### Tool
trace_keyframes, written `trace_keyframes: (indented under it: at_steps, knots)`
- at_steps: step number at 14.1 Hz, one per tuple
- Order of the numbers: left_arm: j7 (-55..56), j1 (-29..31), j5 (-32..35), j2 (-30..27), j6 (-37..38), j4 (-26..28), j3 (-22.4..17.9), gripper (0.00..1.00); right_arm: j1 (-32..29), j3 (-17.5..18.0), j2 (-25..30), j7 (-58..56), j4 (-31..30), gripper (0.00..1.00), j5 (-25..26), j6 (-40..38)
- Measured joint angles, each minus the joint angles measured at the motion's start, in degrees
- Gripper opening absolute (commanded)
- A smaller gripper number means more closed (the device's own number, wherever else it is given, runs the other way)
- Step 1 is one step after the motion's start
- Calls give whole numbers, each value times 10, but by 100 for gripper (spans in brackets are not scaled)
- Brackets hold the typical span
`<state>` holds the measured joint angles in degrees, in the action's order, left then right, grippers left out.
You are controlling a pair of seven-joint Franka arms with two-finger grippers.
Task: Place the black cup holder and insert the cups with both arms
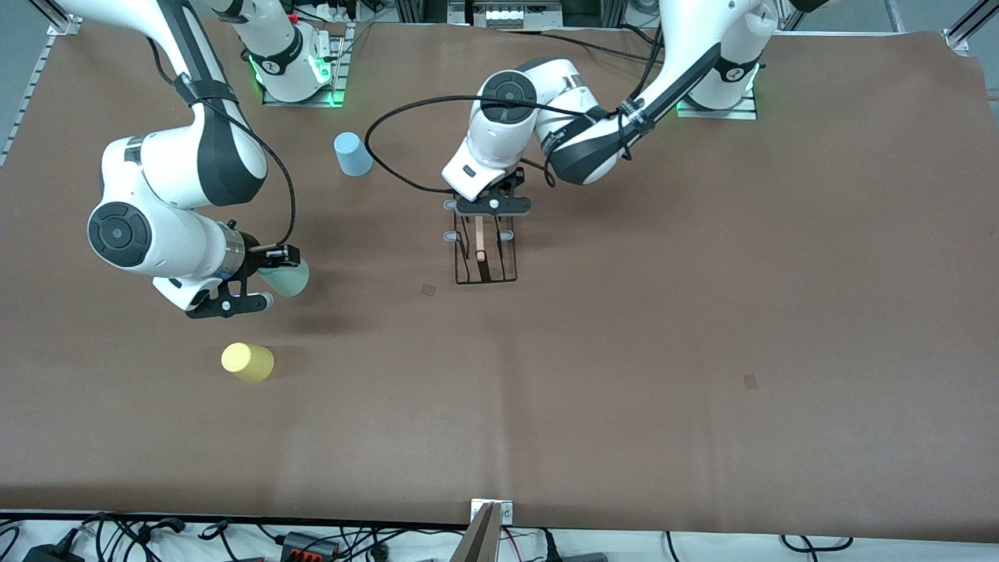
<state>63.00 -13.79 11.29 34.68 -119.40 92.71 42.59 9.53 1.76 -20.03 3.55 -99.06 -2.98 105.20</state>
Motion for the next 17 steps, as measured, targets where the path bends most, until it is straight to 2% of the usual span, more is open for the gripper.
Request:
trace_keyframes:
  at_steps: [2,4,6,7,9,13,14,15,17]
  knots:
    - [-24,32,0,-21,58,-10,7,78,0,0,0,3,0,29,0,0]
    - [-92,99,0,-50,123,-14,38,79,4,1,0,7,6,29,-2,-1]
    - [-145,202,0,-78,180,-15,97,91,21,2,1,12,23,29,-3,-25]
    - [-171,264,0,-91,208,-16,135,100,34,3,1,16,34,29,-5,-51]
    - [-240,400,1,-107,257,-17,219,100,63,14,4,24,51,29,-12,-88]
    - [-313,687,1,-111,349,-46,414,100,84,71,15,43,56,29,-61,-113]
    - [-320,736,1,-112,358,-47,443,100,84,90,16,51,56,29,-64,-115]
    - [-324,761,1,-111,362,-46,453,100,85,109,15,59,56,29,-66,-115]
    - [-326,770,1,-108,366,-41,452,100,90,149,13,82,55,29,-72,-116]
